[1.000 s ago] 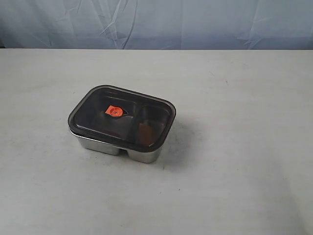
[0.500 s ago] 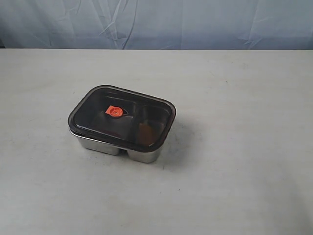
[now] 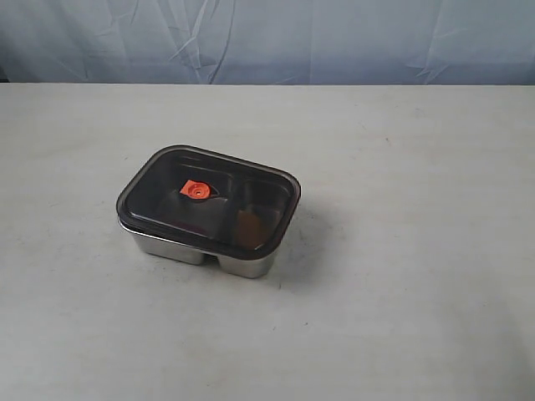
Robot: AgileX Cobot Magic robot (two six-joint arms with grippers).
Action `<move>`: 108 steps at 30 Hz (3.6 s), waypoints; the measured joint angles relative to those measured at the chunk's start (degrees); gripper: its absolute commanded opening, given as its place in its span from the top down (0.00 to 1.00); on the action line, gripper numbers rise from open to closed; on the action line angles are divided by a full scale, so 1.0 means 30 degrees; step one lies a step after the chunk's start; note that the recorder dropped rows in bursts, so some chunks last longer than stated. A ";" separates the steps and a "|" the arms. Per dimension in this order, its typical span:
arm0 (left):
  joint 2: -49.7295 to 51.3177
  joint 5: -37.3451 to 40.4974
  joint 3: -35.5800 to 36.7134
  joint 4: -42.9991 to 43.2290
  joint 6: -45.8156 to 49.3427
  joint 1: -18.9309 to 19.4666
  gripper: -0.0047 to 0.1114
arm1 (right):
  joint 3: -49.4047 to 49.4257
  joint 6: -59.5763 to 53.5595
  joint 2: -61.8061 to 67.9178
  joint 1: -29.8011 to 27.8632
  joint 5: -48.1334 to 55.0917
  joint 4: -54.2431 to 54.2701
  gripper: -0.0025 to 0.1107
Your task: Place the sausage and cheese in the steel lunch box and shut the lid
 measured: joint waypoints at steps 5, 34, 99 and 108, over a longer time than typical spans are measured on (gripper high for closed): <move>0.0000 0.0000 0.0000 0.0000 0.0000 0.0000 0.96 | 0.0000 0.0000 0.0000 0.0000 -0.0049 0.0000 0.98; -0.1777 0.4006 0.0705 1.4239 -1.0319 0.7296 0.96 | 0.0000 0.0036 0.0000 0.0000 -0.0049 0.0000 0.98; -0.3780 0.0972 0.5966 2.2790 -2.1926 0.7407 0.96 | 0.0000 0.0036 0.0000 0.0000 -0.0049 0.0000 0.98; -0.3780 0.0972 0.5966 2.2790 -2.1926 0.7407 0.96 | 0.0000 0.0036 0.0000 0.0000 -0.0049 0.0000 0.98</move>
